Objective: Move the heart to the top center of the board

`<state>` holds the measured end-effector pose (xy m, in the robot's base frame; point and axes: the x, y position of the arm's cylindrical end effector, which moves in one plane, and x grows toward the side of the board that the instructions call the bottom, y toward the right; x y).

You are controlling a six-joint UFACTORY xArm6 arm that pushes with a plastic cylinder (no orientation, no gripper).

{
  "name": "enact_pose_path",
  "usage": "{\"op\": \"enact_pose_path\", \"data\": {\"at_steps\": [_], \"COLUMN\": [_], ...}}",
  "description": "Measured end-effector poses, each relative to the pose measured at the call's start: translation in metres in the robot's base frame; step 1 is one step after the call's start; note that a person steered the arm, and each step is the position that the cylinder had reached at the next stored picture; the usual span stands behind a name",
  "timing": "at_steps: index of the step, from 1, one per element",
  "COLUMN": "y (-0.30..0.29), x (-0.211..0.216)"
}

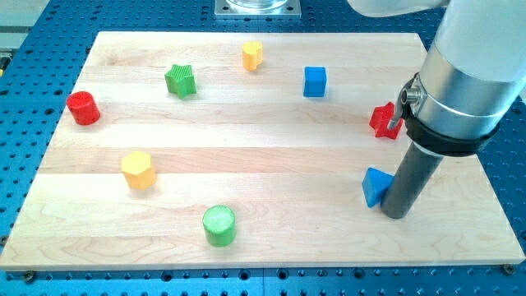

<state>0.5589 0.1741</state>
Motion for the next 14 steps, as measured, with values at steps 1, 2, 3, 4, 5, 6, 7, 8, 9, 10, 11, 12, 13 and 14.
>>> {"op": "enact_pose_path", "data": {"at_steps": [1, 2, 3, 4, 5, 6, 7, 8, 9, 10, 11, 12, 13, 14], "y": [0.012, -0.019, -0.017, 0.035, 0.102, 0.129, 0.150, 0.171, 0.171, 0.170, 0.171, 0.171, 0.171, 0.170], "x": [-0.018, -0.018, -0.018, -0.016, -0.017, -0.017, -0.017, -0.017, -0.021, -0.024, -0.024, -0.024, -0.026, -0.026]}}
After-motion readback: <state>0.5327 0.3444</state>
